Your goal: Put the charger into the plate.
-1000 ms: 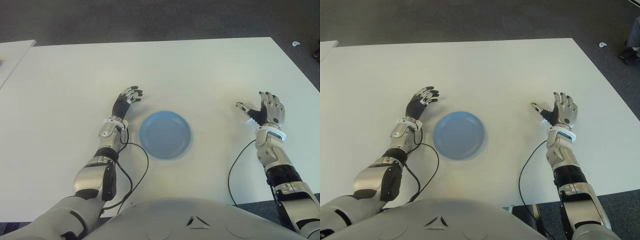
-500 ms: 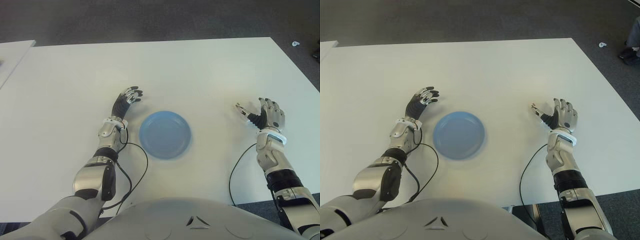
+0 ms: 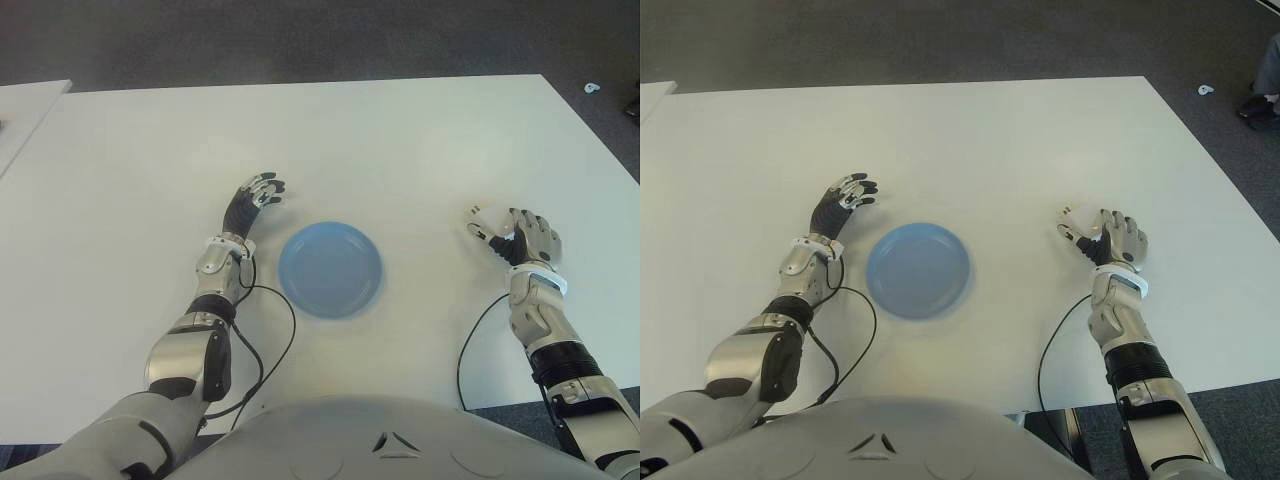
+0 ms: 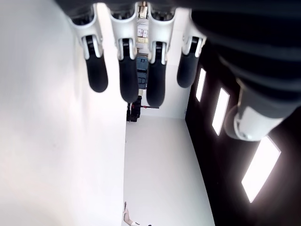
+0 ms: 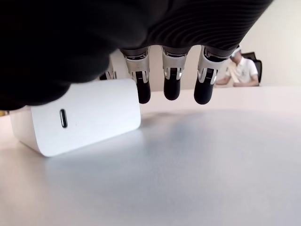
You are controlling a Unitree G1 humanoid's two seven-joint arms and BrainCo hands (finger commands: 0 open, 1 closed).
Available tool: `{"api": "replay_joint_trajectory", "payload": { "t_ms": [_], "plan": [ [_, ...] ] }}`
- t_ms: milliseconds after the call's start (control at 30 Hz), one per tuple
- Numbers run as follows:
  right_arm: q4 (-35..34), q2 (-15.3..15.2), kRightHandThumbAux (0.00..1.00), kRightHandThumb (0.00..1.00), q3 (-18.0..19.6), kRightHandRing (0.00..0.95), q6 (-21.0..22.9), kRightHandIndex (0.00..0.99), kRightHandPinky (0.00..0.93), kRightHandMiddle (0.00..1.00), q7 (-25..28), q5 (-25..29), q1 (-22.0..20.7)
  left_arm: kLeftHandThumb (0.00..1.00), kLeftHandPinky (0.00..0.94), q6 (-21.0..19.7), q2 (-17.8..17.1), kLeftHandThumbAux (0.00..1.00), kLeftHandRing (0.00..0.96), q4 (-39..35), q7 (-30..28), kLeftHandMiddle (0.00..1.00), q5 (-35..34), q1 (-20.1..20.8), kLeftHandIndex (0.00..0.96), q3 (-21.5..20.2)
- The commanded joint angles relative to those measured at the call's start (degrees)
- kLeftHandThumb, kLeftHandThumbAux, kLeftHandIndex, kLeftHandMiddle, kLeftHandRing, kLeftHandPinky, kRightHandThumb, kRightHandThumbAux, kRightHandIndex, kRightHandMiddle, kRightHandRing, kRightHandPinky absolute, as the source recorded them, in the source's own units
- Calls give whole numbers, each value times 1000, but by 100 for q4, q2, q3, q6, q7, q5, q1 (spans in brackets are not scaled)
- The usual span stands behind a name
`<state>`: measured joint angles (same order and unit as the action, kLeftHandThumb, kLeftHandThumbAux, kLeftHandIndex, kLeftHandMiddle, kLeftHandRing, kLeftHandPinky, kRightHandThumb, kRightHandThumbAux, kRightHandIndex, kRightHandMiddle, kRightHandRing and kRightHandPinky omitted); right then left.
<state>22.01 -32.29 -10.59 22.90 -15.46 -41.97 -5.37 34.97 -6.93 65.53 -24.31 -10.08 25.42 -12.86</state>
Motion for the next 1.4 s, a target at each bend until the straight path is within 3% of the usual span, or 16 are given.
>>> {"api": "replay_joint_trajectory", "payload": {
  "t_ms": [33, 1400],
  "plan": [
    [136, 68, 107, 339, -116, 0, 28, 0, 0, 0, 138, -10, -13, 12, 292, -140, -16, 553, 307, 106, 35, 326, 31, -127, 259, -7],
    [1515, 272, 110, 357, -438, 0, -215, 0, 0, 0, 306, 233, -730, 9, 313, -139, 46, 557, 323, 48, -108, 337, -129, -168, 261, -111]
  ]
}}
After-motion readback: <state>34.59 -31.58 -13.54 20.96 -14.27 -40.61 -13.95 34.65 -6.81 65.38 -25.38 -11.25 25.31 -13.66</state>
